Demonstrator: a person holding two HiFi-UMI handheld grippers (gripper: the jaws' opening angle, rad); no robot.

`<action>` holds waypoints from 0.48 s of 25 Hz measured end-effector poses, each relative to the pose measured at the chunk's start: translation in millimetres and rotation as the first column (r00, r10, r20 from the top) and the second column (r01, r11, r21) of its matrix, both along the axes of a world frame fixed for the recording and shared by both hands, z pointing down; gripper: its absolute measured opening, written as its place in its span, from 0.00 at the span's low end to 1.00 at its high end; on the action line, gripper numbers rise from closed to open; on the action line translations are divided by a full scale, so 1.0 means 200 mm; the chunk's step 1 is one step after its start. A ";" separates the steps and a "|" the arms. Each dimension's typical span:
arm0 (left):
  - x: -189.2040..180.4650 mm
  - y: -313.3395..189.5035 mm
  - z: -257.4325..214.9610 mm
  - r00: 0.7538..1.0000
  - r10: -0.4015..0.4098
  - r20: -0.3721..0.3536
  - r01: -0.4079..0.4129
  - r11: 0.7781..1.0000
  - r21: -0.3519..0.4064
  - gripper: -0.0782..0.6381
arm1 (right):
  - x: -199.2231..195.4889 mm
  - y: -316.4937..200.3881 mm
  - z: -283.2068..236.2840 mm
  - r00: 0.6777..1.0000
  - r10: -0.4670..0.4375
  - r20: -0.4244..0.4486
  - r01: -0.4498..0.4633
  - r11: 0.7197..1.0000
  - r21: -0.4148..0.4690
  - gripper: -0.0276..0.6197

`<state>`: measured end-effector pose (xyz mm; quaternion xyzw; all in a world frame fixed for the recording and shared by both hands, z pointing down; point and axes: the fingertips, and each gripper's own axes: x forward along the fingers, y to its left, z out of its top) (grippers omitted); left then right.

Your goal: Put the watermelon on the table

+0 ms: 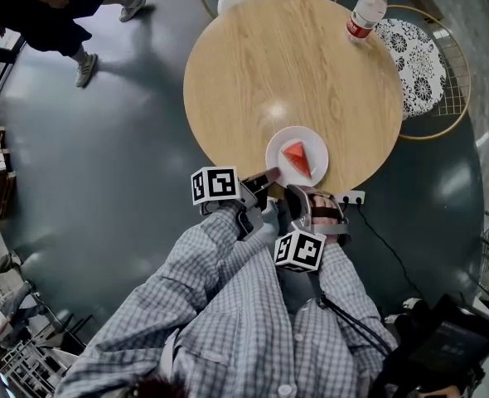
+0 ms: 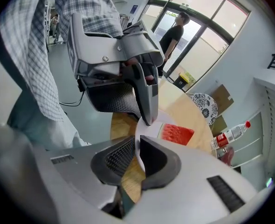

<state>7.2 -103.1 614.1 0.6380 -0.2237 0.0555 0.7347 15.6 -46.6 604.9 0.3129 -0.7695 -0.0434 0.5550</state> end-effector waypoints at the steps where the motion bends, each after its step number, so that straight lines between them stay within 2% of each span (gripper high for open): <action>1: 0.00 0.00 0.00 1.000 0.010 0.015 -0.010 1.000 0.003 0.14 | 0.00 0.00 0.00 1.000 0.002 -0.003 -0.002 1.000 -0.003 0.11; 6: -0.01 0.01 -0.01 0.996 0.067 0.064 -0.069 0.997 0.018 0.26 | 0.00 0.00 0.04 1.000 -0.008 -0.023 0.008 1.000 -0.026 0.11; 12: -0.11 -0.01 -0.04 0.995 0.043 0.095 -0.046 0.998 0.036 0.26 | -0.01 0.00 0.06 1.000 -0.006 -0.022 0.005 0.999 -0.050 0.11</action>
